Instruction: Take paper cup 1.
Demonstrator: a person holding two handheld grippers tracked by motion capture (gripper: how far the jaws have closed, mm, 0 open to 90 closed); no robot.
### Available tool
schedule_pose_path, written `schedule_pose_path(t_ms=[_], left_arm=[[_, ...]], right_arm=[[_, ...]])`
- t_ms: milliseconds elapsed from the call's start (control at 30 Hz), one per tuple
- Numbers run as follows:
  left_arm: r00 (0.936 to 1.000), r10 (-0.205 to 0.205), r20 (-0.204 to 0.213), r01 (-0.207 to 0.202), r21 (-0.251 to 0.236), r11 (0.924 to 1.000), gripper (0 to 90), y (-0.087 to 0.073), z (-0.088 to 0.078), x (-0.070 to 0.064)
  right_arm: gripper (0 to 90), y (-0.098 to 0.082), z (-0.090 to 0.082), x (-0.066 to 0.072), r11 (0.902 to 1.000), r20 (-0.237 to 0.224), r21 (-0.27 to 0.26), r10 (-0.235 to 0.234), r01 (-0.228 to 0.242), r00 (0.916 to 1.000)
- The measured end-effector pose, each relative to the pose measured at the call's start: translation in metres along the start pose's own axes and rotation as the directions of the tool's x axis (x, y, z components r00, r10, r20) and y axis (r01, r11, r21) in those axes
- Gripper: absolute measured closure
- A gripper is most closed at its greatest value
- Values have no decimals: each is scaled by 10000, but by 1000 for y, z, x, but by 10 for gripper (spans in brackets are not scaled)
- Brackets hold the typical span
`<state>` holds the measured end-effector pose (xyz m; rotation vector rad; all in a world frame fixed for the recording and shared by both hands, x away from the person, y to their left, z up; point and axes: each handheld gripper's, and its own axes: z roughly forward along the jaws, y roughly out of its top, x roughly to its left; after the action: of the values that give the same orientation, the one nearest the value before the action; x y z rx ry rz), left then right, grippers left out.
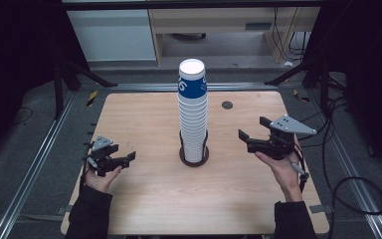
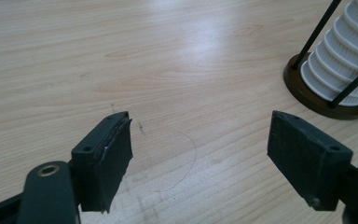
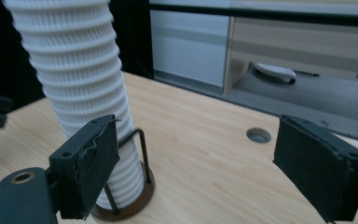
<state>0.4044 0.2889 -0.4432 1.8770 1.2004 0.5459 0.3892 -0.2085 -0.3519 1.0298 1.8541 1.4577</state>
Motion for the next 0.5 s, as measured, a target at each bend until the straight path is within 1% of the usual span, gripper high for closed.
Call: schedule_pose_path(t_ms=[100, 133, 200, 300, 400, 500], left_arm=[[10000, 43, 6, -43, 27, 10000, 213, -1, 1, -1], [10000, 24, 8, -24, 37, 10000, 214, -1, 2, -1], [10000, 51, 14, -52, 75, 10000, 214, -2, 3, -1], [10000, 68, 1, -68, 113, 9999, 218, -2, 3, -1], [10000, 91, -28, -90, 117, 9999, 221, -2, 3, -1], [10000, 62, -47, -61, 72, 10000, 227, -2, 2, -1]], right_arm=[[134, 10, -1, 2, 9996, -15, -290, -66, 66, 10000], [131, 14, -1, 3, 9990, -71, -435, 18, -21, 10000], [128, 20, 0, 4, 9985, -181, -551, 53, -63, 9998], [125, 28, 1, 8, 9977, -299, -672, -92, 72, 9995], [127, 38, 3, 14, 9954, -477, -928, -295, 250, 9984], [126, 49, 6, 19, 9927, -605, -1178, -314, 241, 9977]])
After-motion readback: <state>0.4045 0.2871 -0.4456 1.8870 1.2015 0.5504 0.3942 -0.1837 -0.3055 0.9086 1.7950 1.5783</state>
